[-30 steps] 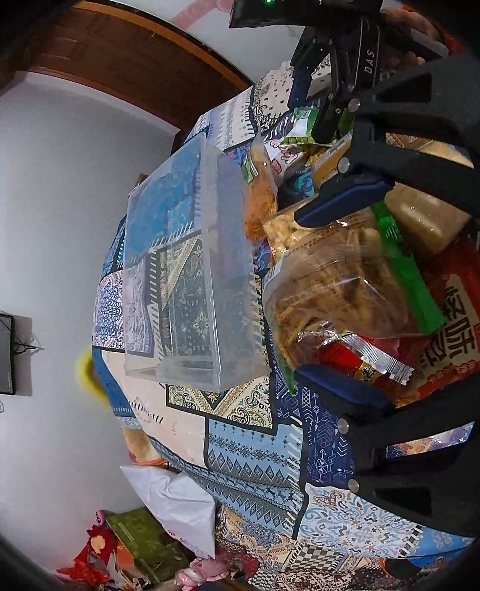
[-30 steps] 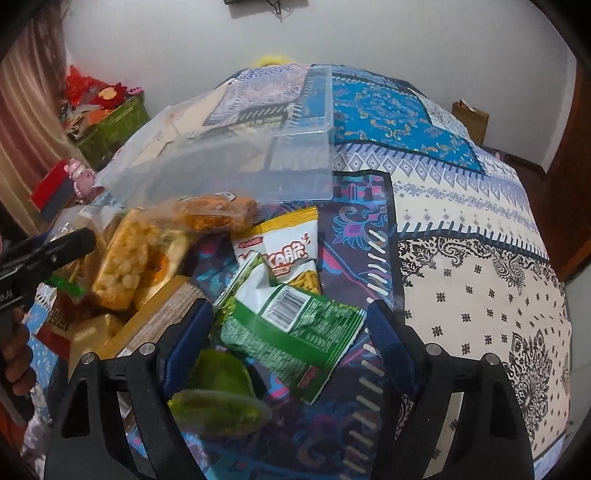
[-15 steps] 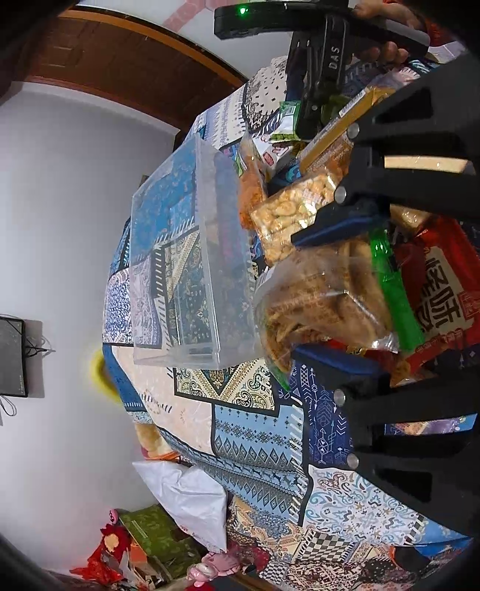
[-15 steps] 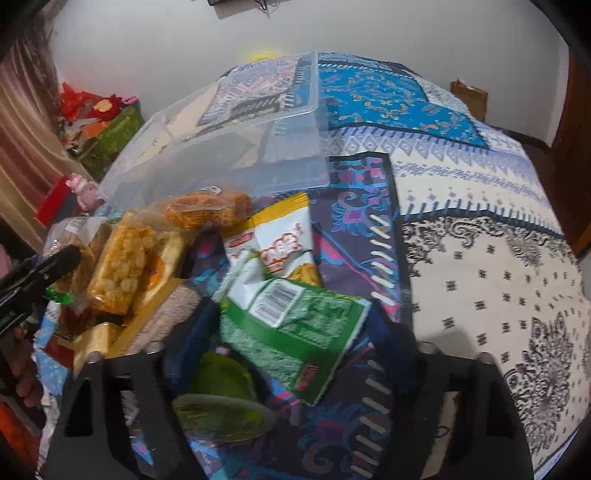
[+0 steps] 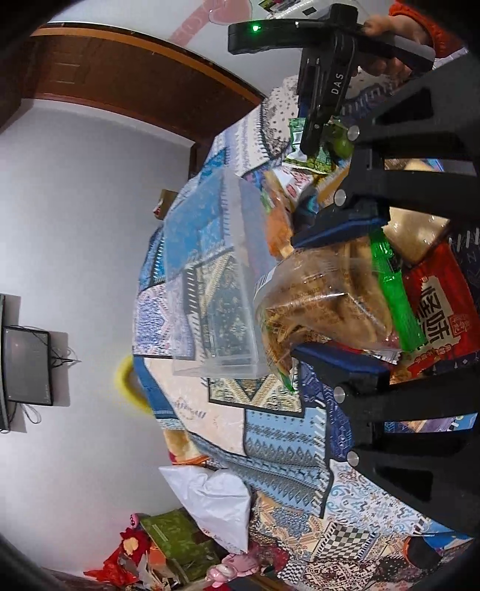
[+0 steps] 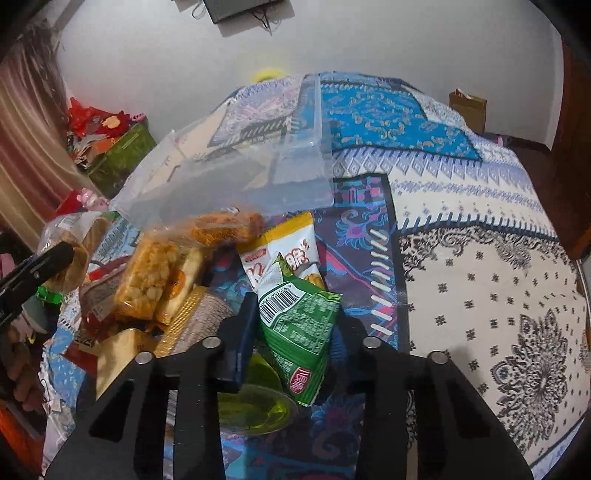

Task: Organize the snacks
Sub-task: 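Grasp clear bag of brown snacks with left tool while right tool grasps green packet, then carry both snacks into the clear plastic box and open both tools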

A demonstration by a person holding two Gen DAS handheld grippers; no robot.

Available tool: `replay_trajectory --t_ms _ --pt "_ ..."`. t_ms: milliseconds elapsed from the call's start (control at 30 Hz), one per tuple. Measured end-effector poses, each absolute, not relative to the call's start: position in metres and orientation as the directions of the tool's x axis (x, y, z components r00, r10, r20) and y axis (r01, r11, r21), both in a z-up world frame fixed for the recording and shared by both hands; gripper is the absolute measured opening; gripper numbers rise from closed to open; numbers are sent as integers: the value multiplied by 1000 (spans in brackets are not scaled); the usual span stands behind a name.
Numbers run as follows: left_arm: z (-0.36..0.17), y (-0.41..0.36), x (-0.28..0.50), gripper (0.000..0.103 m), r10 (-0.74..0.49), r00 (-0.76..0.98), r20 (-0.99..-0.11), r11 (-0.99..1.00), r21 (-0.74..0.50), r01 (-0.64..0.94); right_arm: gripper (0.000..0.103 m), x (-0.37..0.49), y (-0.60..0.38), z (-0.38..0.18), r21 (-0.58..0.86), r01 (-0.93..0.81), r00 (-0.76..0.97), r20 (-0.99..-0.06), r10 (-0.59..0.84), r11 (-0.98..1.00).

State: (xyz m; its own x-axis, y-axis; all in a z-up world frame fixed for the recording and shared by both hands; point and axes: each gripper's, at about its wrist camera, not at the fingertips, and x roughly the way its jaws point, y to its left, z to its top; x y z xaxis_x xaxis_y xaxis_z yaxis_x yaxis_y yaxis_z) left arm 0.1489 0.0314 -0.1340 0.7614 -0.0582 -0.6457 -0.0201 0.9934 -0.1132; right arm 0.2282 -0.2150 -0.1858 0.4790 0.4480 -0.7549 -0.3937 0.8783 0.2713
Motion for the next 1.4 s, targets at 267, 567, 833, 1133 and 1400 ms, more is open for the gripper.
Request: replay_trajectory --t_ms 267,567,833,1133,1400 --pt "-111 30 151 51 -50 792 -608 994 -106 -18 17 223 -224 -155 297 -406 519 -703 486 864" --pt "-84 31 161 51 -41 819 -572 996 -87 -11 17 223 -220 -117 312 -446 570 -624 535 839" --pt "-65 35 186 51 -33 835 -549 997 -73 -8 17 244 -204 -86 315 -471 612 -555 563 824" --pt "-74 49 236 51 -67 792 -607 995 -104 4 17 283 -178 -82 330 -481 609 -540 580 812" --pt "-120 66 288 51 -84 706 -703 989 -145 -27 17 322 -155 -111 349 -467 554 -600 577 812"
